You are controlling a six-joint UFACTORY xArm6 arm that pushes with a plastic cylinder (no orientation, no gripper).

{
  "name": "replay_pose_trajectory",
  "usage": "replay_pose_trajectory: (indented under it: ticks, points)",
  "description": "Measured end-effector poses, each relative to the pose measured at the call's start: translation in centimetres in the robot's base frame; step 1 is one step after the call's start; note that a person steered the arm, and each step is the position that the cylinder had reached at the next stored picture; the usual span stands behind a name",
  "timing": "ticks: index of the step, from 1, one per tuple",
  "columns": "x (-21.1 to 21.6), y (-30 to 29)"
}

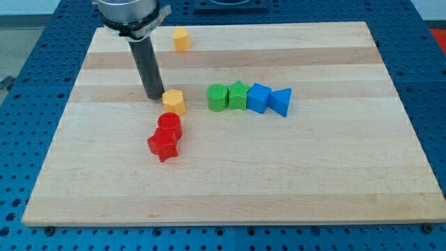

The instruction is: Place both the yellow blocks to the top side of the red circle

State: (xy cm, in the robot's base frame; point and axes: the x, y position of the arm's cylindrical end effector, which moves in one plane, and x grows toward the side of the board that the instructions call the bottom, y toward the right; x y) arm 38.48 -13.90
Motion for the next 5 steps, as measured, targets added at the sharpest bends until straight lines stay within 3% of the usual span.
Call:
replay_pose_trajectory:
  ticks: [1,2,5]
  points:
    - [-3.3,1.5]
    - [-3.8,3.4]
    - [1.0,4.0]
